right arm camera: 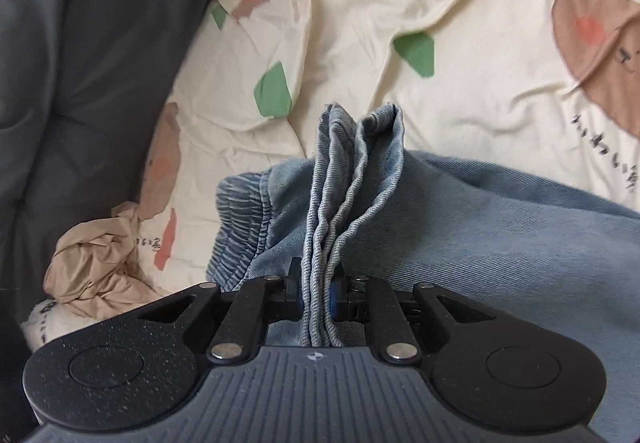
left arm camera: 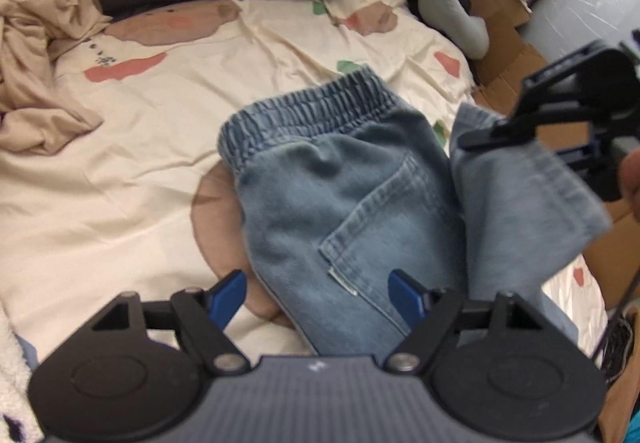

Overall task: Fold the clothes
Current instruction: 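Carry the jeans leg with the right gripper over the jeans toward the waistband, then lower the leg onto the jeans and open the right gripper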

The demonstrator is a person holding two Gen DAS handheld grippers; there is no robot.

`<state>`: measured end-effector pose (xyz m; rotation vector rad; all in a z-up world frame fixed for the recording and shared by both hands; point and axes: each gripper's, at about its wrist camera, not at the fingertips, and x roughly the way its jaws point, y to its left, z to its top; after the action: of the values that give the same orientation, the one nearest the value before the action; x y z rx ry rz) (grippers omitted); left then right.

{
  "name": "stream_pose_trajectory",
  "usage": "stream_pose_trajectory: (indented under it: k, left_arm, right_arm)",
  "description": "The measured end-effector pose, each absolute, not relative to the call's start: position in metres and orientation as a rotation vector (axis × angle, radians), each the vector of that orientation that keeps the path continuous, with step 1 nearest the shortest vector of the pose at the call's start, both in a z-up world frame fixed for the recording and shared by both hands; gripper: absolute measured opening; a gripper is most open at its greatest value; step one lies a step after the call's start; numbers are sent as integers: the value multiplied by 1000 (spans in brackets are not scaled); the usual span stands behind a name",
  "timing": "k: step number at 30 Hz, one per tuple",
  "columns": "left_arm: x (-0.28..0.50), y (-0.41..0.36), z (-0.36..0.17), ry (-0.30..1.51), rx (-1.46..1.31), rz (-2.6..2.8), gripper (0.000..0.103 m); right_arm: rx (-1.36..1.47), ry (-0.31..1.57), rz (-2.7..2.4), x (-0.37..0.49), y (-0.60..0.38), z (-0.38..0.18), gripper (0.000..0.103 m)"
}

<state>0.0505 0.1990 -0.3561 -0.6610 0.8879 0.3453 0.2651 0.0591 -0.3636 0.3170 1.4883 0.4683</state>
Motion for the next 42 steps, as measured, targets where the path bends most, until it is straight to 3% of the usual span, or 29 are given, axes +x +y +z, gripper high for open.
stream_pose_trajectory:
  k: [4, 11, 23, 28, 40, 41, 42]
  left_arm:
    - [48, 205, -360, 889, -688, 385, 80]
    - [37, 221, -361, 856, -718, 469, 80]
    - [42, 220, -346, 717, -730, 396, 67]
    - [53, 212, -349, 720, -744, 347, 52]
    - [64, 201, -369, 720, -771, 359, 51]
    - [64, 200, -367, 718, -764, 363, 50]
    - [64, 199, -366, 716, -758, 368, 46]
  right_arm:
    - [333, 1538, 476, 266, 75, -383, 19]
    - [416, 1576, 587, 262, 91, -382, 54]
    - [43, 1361, 731, 288, 62, -343, 54]
    - [-138, 1292, 745, 293, 51, -352, 54]
    - [-400, 1075, 834, 302, 77, -381, 53]
    - [-411, 1065, 837, 304, 79, -382, 50]
    - [-417, 1059, 842, 304, 81, -383, 37]
